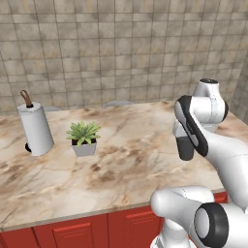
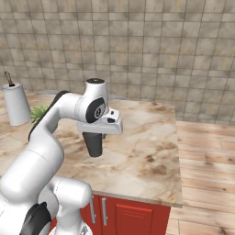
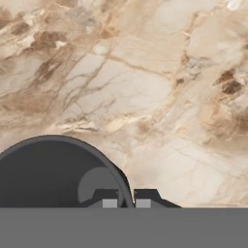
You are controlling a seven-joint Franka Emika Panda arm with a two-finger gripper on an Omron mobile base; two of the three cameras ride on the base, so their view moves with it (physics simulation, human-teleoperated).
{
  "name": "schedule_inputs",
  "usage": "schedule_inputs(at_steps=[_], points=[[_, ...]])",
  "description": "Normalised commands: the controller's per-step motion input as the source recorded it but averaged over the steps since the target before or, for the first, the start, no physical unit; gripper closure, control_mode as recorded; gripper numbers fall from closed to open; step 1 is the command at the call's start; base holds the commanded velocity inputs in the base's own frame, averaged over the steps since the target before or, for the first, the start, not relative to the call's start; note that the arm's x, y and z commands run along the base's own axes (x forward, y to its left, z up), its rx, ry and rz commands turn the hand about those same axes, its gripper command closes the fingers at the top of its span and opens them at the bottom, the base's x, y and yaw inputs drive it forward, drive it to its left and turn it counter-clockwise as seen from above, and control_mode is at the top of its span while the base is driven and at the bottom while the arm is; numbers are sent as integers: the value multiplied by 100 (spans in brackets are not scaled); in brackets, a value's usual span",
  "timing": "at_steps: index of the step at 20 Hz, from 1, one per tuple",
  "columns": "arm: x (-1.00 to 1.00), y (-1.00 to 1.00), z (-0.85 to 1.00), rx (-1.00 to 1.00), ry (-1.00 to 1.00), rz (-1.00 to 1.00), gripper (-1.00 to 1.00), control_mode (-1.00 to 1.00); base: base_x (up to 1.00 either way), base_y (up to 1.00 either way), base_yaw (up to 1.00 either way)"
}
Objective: Pick the jug and glass cup and place them in the sink. Then turn on the water.
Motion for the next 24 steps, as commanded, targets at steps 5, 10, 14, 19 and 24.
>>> schedule_inputs(at_steps=[5,10,14,19,24], points=[[0,0,0,0,0,0,100,100,0,0,0],[0,0,0,0,0,0,100,100,-15,-13,0],[0,0,0,0,0,0,100,100,-57,-65,0],[0,0,0,0,0,0,100,100,-78,-83,-5],[0,0,0,0,0,0,100,100,-76,-74,-26]])
